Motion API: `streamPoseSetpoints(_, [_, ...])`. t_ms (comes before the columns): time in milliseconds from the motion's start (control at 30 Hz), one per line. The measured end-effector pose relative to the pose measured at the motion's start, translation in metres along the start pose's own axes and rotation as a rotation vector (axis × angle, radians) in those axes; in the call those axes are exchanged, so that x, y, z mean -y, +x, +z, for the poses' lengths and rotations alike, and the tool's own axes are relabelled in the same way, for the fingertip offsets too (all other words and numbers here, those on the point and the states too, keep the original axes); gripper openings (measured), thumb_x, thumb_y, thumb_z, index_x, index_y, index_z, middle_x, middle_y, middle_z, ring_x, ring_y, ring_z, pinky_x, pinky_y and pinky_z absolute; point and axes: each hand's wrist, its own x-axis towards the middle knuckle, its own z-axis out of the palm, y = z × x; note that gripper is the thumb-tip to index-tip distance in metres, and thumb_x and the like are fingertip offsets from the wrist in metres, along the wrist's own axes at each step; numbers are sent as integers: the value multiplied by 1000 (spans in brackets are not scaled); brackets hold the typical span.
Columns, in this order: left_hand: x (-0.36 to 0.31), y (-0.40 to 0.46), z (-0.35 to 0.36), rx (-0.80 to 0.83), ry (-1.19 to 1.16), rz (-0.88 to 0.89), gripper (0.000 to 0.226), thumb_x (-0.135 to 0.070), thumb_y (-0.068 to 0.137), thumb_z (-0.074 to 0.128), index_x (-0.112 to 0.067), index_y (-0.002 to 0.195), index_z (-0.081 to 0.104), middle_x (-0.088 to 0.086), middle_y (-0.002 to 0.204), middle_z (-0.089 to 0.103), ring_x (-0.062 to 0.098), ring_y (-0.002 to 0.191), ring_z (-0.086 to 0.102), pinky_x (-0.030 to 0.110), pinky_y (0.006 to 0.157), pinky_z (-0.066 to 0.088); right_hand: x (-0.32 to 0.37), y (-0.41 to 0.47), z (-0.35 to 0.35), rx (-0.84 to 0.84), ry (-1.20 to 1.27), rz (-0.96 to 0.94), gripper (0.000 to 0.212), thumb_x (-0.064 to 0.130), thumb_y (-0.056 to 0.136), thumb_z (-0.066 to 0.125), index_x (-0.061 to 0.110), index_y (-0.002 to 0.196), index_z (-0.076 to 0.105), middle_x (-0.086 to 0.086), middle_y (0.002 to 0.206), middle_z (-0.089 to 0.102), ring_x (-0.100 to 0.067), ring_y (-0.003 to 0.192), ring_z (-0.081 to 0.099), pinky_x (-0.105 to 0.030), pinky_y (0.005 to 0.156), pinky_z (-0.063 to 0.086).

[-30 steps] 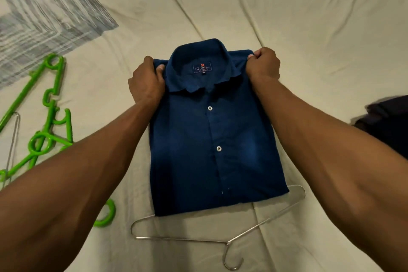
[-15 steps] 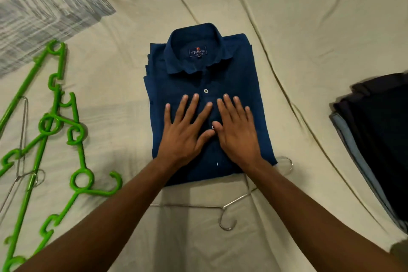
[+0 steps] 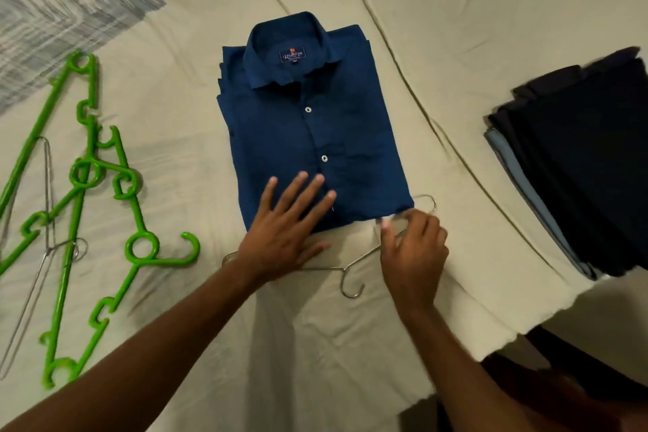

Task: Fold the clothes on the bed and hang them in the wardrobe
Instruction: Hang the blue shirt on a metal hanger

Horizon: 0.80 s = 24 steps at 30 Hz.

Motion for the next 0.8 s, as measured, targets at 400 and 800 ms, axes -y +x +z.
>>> streamPoseSetpoints(400, [-21, 24, -29, 360, -138, -75, 62, -45, 103, 40, -35, 159, 13, -1, 168, 3, 22, 154, 3, 51, 122, 10, 68, -72, 19, 291, 831, 1285, 38, 37, 81, 71, 16, 101, 47, -13, 98, 67, -34, 77, 71, -47, 73, 61])
streamPoseSetpoints(800, [-9, 31, -46, 519, -203, -34, 64, -30, 102, 46, -37, 158, 17, -4, 168, 4, 21, 154, 3, 56, 118, 19, 61, -74, 15, 343, 598, 1033, 37, 41, 79, 55, 13, 104, 61, -11, 101, 71, -34, 90, 69, -40, 83, 57])
